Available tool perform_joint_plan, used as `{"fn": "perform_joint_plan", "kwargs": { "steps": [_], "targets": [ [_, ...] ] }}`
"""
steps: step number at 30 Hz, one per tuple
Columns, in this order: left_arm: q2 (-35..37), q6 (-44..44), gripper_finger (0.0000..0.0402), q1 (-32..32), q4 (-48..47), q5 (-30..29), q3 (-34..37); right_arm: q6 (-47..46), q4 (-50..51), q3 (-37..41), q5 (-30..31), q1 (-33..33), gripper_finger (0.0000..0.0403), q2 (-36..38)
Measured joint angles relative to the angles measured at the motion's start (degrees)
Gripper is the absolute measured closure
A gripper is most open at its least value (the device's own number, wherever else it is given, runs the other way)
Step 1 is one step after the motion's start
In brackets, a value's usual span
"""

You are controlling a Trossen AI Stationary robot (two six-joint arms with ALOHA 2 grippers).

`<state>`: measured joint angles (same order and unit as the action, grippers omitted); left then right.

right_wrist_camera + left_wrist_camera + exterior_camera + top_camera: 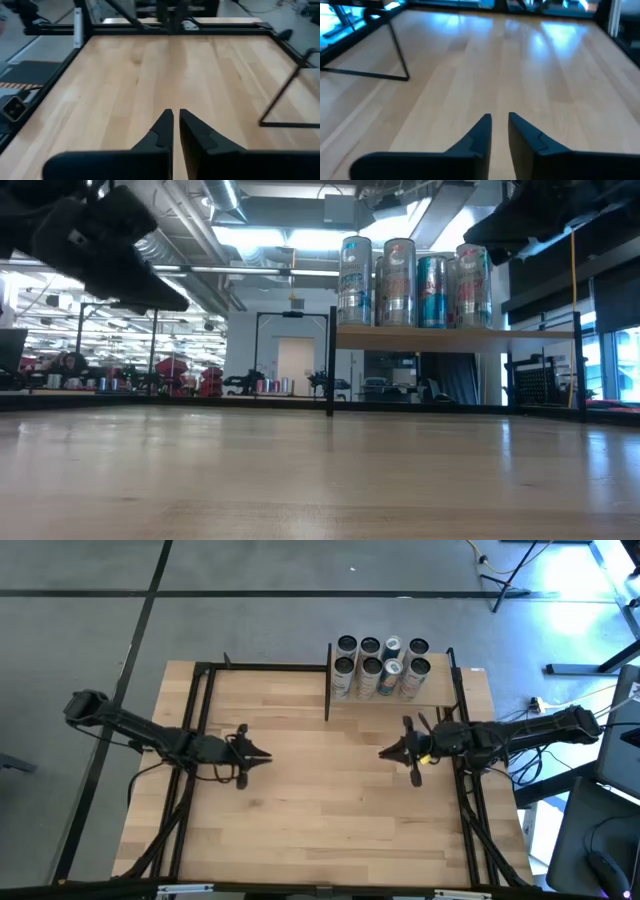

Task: Place canned beverage on shelf
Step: Return to Home Position

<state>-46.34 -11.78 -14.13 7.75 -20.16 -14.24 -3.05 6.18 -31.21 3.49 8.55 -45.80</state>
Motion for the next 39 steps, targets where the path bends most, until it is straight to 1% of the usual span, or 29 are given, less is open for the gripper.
{"fn": "perform_joint_plan", "kwargs": {
  "steps": [3,7,11,16,20,25,30,35,39],
  "targets": [
    [6.3,-0.1,0.0374,2.5,2.1,2.0,4.4,0.1,-4.7,2.7,-0.1,1.1,0.0383,0.0],
    [13.9,-0.1,0.0385,3.9,1.8,2.6,7.5,0.3,-11.2,7.3,-1.1,1.2,0.039,0.2],
    [20.3,1.5,0.0388,3.9,0.3,2.7,9.8,0.2,-16.5,12.4,-1.1,1.2,0.0398,4.5],
    [26.5,1.9,0.0388,3.9,-1.7,2.7,12.0,-0.1,-17.0,18.9,-1.0,1.2,0.0402,12.8],
    [29.8,1.9,0.0388,3.9,-4.2,1.6,12.7,-0.1,-14.4,22.9,-0.7,1.2,0.0403,21.6],
    [32.5,1.9,0.0388,3.9,-6.6,-0.1,13.0,-1.3,-8.5,26.1,3.1,1.2,0.0403,34.3],
    [34.3,3.2,0.0388,3.9,-6.6,0.2,13.0,-1.6,-2.9,28.3,3.1,1.2,0.0403,45.8],
    [35.0,3.6,0.0388,3.9,-6.6,0.3,13.0,-2.3,-4.0,29.1,3.6,1.2,0.0403,45.1],
    [35.7,5.5,0.0388,3.9,-4.6,2.8,13.8,-2.8,-3.8,29.1,3.5,1.2,0.0403,44.5]
  ]
}}
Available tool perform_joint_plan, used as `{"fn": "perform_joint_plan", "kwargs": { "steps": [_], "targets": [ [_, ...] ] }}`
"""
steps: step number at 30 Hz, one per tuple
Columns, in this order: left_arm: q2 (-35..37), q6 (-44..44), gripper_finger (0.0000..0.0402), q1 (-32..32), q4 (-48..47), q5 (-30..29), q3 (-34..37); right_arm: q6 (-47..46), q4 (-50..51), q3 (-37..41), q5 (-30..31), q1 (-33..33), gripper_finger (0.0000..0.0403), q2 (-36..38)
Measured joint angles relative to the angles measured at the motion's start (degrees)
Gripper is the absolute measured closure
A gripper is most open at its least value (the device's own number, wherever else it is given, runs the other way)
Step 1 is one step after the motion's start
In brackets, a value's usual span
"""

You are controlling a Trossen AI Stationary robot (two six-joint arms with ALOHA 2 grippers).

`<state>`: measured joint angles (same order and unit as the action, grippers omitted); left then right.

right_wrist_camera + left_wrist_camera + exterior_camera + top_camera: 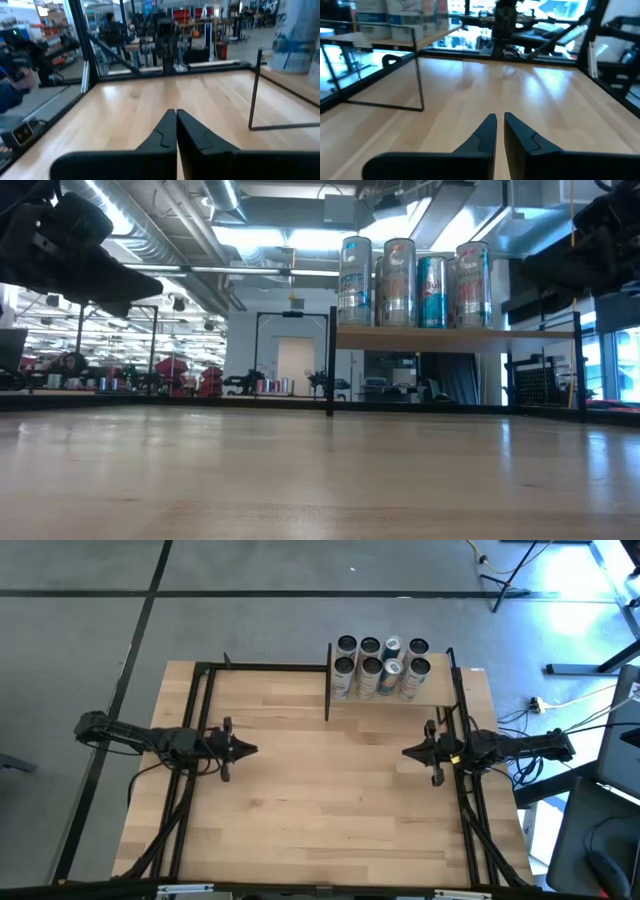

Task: Place canned beverage on shelf
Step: Return to Home Position

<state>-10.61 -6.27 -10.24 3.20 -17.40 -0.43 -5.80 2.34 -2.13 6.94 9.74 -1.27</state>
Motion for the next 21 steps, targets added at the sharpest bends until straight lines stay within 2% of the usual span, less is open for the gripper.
{"fn": "perform_joint_plan", "kwargs": {
  "steps": [8,13,16,21],
  "targets": [
    [0.7,7.9,0.0388,0.7,0.0,0.9,0.0,0.0,0.1,0.0,0.0,0.0,0.0403,-0.1],
    [0.6,7.9,0.0388,4.9,-0.2,1.8,0.0,0.0,0.2,0.0,0.0,0.0,0.0403,-0.3],
    [0.7,5.0,0.0388,8.0,-0.2,2.0,0.0,0.0,0.2,0.0,-0.1,0.0,0.0403,-0.4],
    [-0.3,2.4,0.0388,9.5,-0.2,1.9,0.0,0.0,0.2,0.0,-0.1,0.0,0.0403,-0.3]
  ]
}}
